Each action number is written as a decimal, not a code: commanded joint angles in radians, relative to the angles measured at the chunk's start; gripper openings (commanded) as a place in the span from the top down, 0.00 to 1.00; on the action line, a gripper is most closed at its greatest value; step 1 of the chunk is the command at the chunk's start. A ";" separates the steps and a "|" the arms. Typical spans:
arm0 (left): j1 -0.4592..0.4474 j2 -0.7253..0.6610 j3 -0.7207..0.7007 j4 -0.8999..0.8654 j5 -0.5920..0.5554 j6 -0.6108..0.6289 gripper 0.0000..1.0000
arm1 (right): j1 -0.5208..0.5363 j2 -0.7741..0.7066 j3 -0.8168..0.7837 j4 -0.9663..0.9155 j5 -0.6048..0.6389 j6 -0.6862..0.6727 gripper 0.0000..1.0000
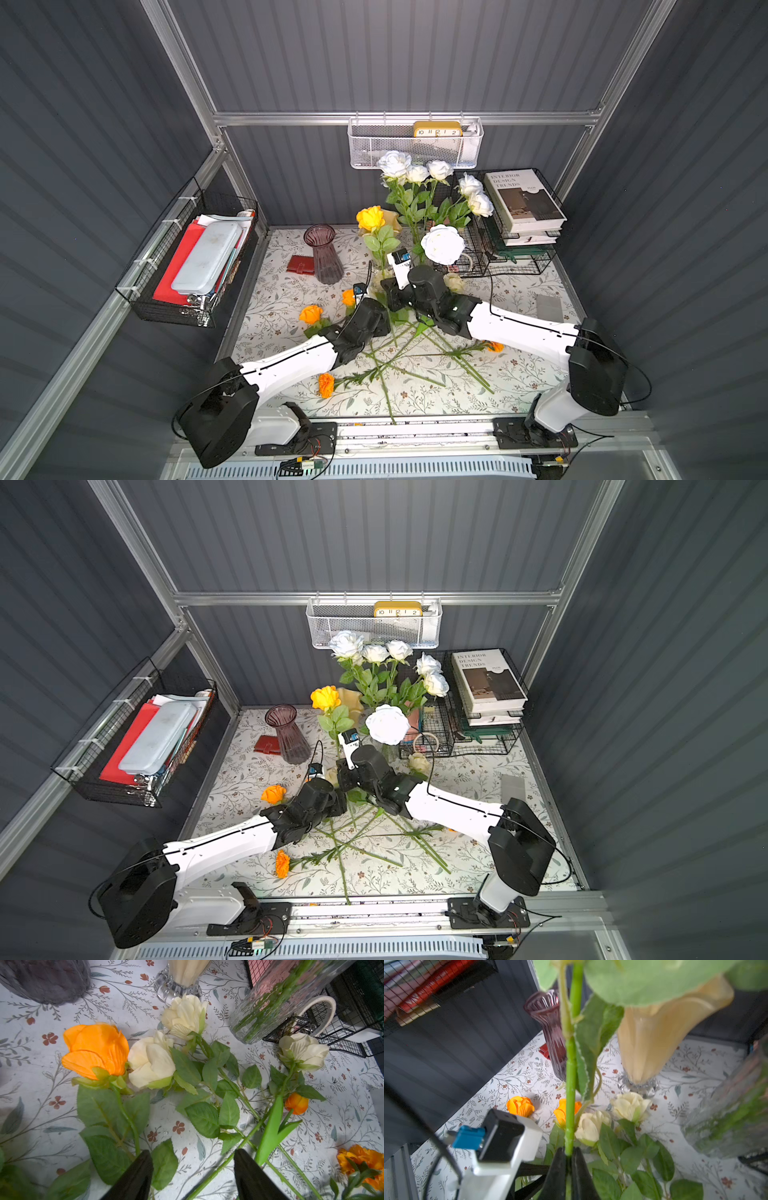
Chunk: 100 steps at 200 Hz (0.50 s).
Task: Arrange the flowers in different vases according to their colors
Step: Pick up the flower at the center of the board.
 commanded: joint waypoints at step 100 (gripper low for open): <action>0.280 -0.294 0.134 -0.153 -0.020 0.120 0.25 | 0.016 0.188 0.487 0.090 -0.049 -0.284 1.00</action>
